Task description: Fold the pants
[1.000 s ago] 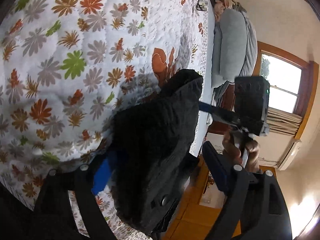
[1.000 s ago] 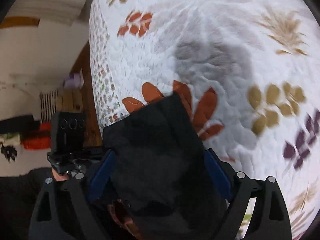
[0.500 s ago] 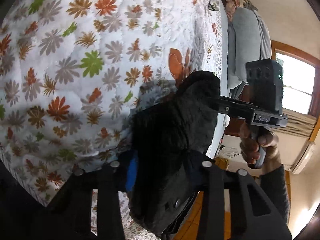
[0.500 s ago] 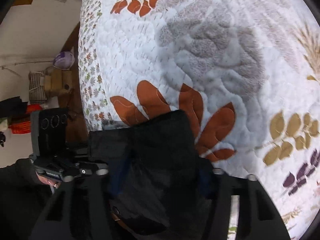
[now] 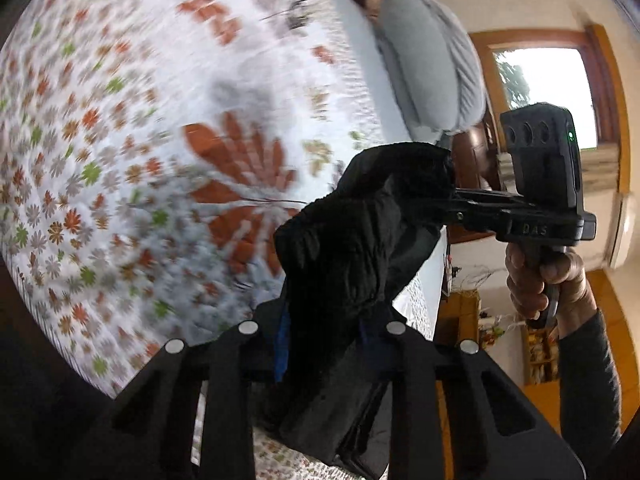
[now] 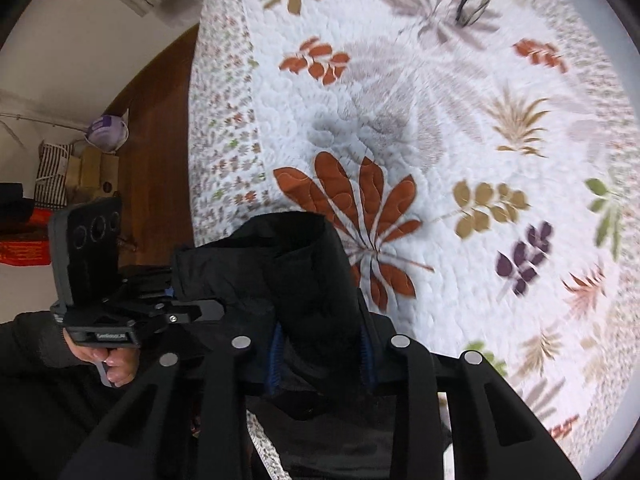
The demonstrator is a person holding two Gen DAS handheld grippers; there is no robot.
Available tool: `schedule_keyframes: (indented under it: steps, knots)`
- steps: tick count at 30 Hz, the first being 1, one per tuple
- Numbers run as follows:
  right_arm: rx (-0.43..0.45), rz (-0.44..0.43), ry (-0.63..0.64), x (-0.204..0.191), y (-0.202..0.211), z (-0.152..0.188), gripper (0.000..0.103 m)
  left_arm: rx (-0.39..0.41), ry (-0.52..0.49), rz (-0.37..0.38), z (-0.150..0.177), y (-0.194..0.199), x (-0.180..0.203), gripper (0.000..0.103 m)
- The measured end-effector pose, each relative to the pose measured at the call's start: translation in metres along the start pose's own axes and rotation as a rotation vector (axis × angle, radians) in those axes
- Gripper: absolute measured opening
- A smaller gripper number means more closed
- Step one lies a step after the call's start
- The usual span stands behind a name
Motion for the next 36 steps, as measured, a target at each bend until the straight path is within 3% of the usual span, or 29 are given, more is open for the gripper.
schedule_keyframes:
  steps: [8,18,36]
  knots:
    - [0.123,0.053,-0.029,-0.009,0.088,0.052,0.031,-0.002,-0.185,-0.024,0.029,0.025,0.092,0.023]
    - [0.234,0.125,-0.073,-0.016,0.158,0.125,0.031,-0.032,-0.377,-0.026,0.09,0.039,0.182,0.022]
    - [0.362,0.164,-0.115,-0.003,0.205,0.205,0.031,-0.056,-0.595,-0.042,0.151,0.031,0.246,0.022]
Point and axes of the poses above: each gripper's, at about its wrist camera, not at the fingertips, and y roughly against the way its jaws point, x to its right, z to its underside, the point moved 10 cm from there along -y, roughly the way its jaws point, and after that the axes turned 4 degrees about x, right-handed, at the moved point
